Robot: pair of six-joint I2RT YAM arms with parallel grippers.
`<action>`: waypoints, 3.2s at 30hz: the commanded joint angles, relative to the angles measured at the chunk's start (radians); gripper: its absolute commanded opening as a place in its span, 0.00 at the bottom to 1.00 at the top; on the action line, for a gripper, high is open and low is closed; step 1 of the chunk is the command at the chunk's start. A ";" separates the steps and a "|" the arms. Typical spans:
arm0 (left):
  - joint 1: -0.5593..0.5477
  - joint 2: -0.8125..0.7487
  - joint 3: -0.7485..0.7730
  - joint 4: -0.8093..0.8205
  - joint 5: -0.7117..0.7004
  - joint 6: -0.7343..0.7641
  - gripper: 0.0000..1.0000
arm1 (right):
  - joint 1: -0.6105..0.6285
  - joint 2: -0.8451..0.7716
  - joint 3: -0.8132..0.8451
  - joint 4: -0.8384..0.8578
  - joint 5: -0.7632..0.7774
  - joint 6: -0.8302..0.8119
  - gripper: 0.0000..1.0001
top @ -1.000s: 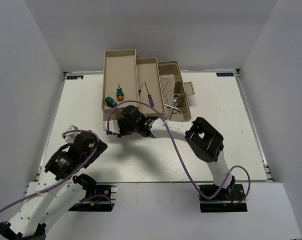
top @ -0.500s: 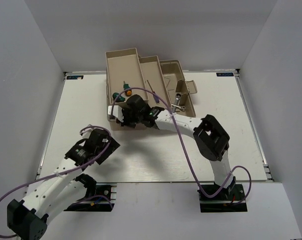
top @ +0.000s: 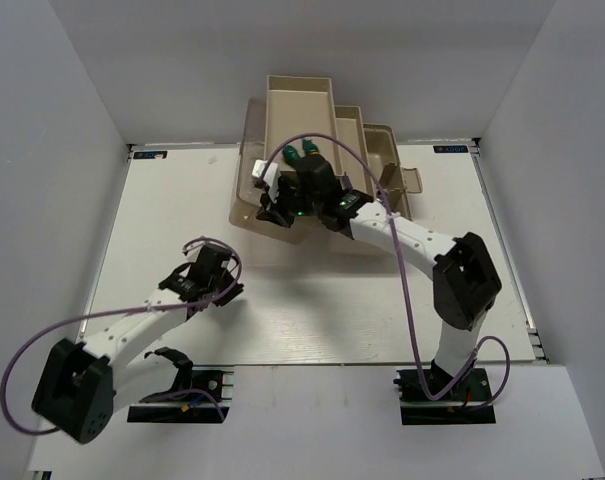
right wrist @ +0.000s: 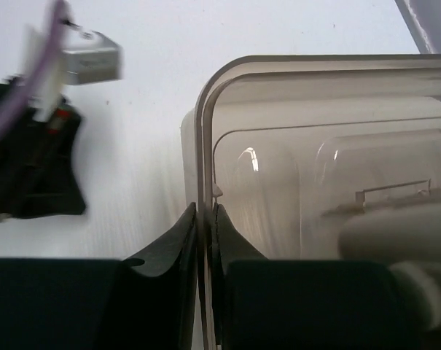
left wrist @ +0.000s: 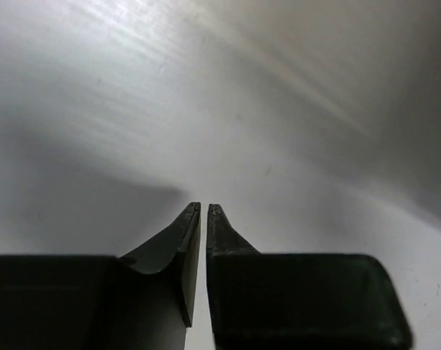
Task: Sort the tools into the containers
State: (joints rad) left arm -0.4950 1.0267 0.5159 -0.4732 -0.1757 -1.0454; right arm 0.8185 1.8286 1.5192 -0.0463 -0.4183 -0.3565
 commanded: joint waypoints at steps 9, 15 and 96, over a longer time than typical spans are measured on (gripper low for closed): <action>0.136 0.283 0.225 0.237 0.087 0.097 0.40 | -0.047 -0.196 -0.065 0.214 -0.146 0.106 0.00; 0.217 0.339 0.299 0.248 0.128 0.097 0.44 | -0.067 -0.215 -0.096 0.226 -0.240 0.149 0.00; 0.314 0.914 1.071 0.340 0.693 0.217 0.53 | -0.372 -0.492 -0.145 -0.102 0.903 0.039 0.00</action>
State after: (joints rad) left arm -0.1600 1.9224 1.4601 -0.1543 0.4500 -0.8207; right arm 0.5354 1.2926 1.3231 -0.0929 0.1123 -0.4568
